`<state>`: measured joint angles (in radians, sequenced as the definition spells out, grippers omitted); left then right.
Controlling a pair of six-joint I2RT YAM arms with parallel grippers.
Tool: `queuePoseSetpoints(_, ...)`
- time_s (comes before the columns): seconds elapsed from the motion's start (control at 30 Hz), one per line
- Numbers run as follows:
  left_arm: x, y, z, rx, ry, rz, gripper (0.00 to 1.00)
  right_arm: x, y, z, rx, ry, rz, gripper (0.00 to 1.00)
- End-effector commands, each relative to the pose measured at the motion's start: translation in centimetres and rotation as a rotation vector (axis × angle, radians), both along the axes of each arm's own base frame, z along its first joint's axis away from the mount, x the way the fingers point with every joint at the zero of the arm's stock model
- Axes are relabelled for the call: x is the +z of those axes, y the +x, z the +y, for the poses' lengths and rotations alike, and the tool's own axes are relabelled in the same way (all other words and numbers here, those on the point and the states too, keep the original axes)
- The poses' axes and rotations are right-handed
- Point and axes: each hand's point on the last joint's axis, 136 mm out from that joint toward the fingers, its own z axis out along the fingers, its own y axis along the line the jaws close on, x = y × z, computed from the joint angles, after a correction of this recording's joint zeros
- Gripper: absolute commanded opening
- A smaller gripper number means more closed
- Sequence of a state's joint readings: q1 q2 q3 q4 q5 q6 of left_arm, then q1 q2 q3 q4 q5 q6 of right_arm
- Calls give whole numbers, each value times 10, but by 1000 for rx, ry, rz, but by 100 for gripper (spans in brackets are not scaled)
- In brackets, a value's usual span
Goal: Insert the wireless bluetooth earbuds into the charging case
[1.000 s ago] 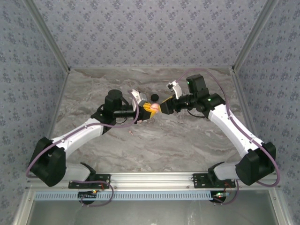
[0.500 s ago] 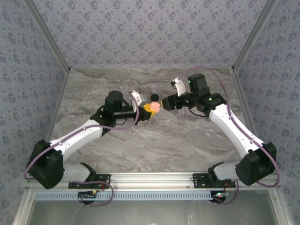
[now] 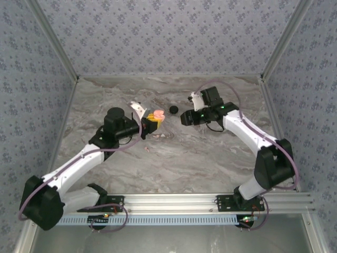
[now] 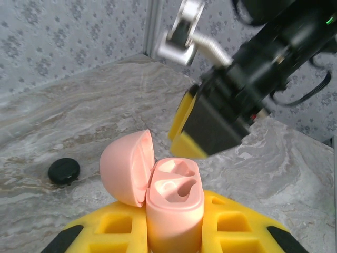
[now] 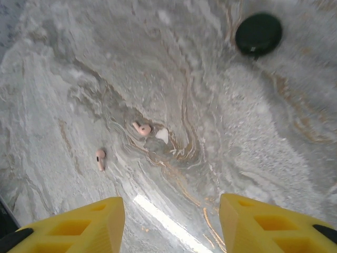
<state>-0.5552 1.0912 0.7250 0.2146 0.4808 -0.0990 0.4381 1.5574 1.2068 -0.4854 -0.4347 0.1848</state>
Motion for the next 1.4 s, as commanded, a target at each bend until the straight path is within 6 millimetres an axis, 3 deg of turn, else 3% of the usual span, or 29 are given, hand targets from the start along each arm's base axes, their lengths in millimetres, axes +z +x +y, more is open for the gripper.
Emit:
queuePoseSetpoints(0.0,5,-4,14,54,-2,-5,16,-17,0,20,19,26,57,51)
queuePoseSetpoints(0.37,4,-16,33,110,25,-3,17,-82,8,86,76,-22,221,43)
queuePoseSetpoints(0.53,5,-17,36,121,35,-8,17,-101,7,107,77,-48,265,41)
queuePoseSetpoints(0.8,4,-16,36,125,36,-7,17,-123,8,122,56,-101,317,40)
queuePoseSetpoints(1.37,2,-17,36,123,45,-10,17,-152,5,128,41,-216,355,39)
